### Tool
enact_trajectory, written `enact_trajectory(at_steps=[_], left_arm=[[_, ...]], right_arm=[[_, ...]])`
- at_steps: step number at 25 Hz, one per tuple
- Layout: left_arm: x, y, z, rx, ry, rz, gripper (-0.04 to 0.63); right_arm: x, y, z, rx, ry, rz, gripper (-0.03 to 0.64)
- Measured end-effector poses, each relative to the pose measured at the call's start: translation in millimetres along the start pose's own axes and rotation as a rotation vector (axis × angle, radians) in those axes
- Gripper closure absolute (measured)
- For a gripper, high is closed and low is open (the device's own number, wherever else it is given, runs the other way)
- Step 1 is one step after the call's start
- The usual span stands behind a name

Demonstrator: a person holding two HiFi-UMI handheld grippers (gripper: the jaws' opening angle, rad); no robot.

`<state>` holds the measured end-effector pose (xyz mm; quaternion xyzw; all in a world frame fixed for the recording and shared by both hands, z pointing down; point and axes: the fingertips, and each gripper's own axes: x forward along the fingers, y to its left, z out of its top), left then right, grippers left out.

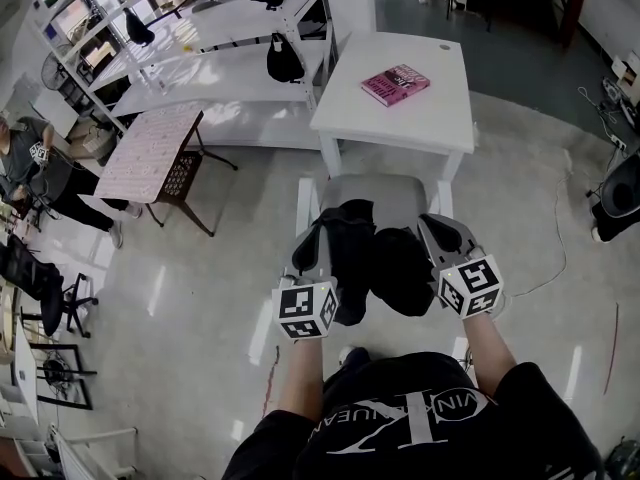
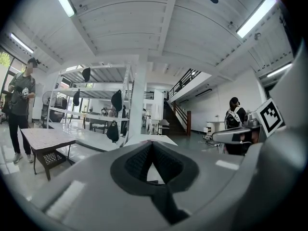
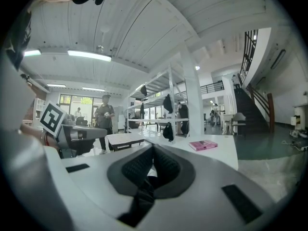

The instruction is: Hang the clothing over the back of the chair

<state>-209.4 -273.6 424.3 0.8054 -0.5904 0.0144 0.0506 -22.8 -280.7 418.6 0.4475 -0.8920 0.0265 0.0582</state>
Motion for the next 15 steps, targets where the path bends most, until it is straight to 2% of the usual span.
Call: enact_trajectory(at_steps=[15], left_arm=[[1.4,1.2,-3.2,-0.013,-0.004,-0.001,0.584]], right_arm=[[0.4,-6.1,-2.0,0.022,-0.025,-0.022,0.602]])
